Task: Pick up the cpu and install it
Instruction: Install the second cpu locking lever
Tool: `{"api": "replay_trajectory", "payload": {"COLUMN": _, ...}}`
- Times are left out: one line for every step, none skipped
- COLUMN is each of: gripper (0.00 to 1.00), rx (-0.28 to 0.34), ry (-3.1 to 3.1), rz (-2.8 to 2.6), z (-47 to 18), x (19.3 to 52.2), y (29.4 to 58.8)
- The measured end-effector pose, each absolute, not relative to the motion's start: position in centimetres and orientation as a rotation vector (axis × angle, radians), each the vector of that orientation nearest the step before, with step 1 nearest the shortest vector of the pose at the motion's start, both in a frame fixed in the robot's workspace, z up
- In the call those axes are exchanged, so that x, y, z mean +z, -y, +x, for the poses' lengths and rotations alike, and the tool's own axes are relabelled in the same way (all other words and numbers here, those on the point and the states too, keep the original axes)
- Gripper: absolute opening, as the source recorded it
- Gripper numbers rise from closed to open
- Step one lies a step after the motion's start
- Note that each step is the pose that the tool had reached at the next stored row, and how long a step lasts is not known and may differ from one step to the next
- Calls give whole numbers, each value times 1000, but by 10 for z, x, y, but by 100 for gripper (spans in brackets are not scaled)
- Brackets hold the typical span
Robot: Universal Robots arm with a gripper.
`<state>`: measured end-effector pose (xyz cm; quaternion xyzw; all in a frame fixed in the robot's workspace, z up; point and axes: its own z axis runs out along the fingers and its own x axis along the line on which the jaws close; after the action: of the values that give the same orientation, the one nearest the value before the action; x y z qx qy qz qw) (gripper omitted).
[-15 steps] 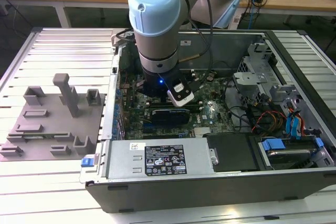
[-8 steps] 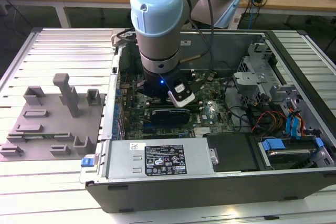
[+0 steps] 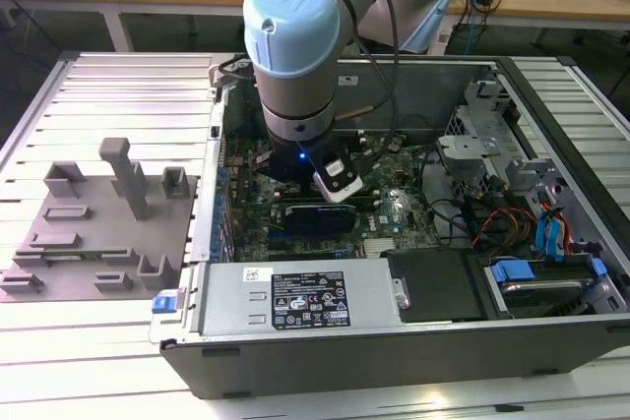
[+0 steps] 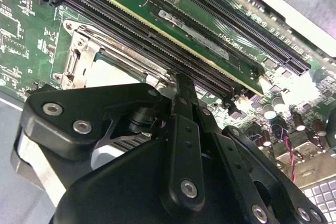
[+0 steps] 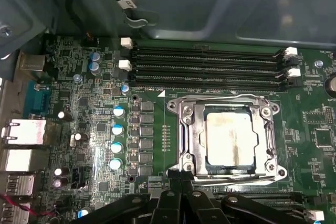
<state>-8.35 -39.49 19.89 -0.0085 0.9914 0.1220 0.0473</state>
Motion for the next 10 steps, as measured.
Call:
{"api": "replay_trajectory", "payload": {"gripper": 11, "rx": 372, "ry": -3024, "rz": -26, "z": -84, "x": 199, "y": 394}}
{"api": "replay_trajectory", "payload": {"gripper": 11, "rx": 372, "ry": -3024, "rz": -26, "z": -84, "x": 199, "y": 394}}
{"api": "replay_trajectory", "payload": {"gripper": 11, "rx": 372, "ry": -3024, "rz": -26, "z": -84, "x": 199, "y": 393}}
{"api": "replay_trajectory", "payload": {"gripper": 11, "rx": 372, "ry": -3024, "rz": -25, "z": -84, "x": 199, "y": 393}}
{"api": "replay_trajectory", "payload": {"gripper": 11, "rx": 372, "ry": -3024, "rz": -25, "z": -84, "x": 198, "y": 392}}
{"api": "replay_trajectory", "payload": {"gripper": 11, "rx": 372, "ry": -3024, "rz": -25, "z": -84, "x": 198, "y": 392}}
{"api": "replay_trajectory", "payload": {"gripper": 11, "rx": 371, "ry": -3024, "rz": -25, "z": -84, "x": 198, "y": 391}}
{"api": "replay_trajectory", "payload": {"gripper": 11, "rx": 371, "ry": -3024, "rz": -25, "z": -84, "x": 198, "y": 391}}
{"api": "replay_trajectory", "payload": {"gripper": 11, "rx": 371, "ry": -3024, "rz": -25, "z": -84, "x": 197, "y": 391}}
{"api": "replay_trajectory", "payload": {"gripper": 11, "rx": 370, "ry": -3024, "rz": -25, "z": -84, "x": 197, "y": 390}}
